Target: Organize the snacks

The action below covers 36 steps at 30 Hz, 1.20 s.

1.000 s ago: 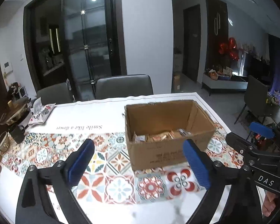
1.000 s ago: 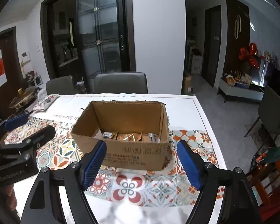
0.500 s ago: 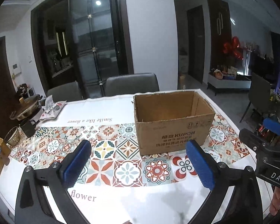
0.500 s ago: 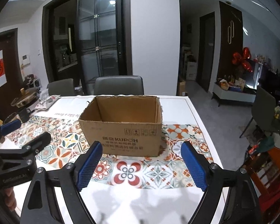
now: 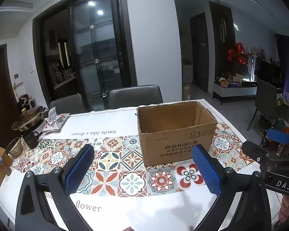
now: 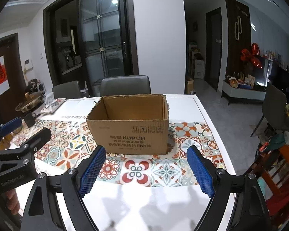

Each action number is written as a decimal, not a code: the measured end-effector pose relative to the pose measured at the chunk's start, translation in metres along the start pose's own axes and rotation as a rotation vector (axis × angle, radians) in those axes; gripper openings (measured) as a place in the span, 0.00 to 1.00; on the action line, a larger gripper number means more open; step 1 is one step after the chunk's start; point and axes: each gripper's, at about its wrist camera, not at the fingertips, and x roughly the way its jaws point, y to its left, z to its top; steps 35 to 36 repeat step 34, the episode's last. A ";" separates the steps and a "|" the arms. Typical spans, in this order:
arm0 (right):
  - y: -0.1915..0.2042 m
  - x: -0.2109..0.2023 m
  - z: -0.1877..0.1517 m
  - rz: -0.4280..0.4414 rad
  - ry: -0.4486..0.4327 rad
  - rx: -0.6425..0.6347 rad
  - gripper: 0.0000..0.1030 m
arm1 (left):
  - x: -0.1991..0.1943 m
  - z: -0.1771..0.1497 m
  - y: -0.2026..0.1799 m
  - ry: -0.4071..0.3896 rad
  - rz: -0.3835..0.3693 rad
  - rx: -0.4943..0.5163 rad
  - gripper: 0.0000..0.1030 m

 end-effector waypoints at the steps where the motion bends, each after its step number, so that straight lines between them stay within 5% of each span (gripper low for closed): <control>1: -0.001 0.000 0.000 0.003 0.002 0.001 0.84 | -0.001 0.000 -0.001 -0.001 -0.002 0.003 1.00; 36: -0.003 -0.005 -0.002 0.002 -0.005 0.011 0.84 | -0.003 -0.002 -0.008 -0.015 0.001 0.007 1.00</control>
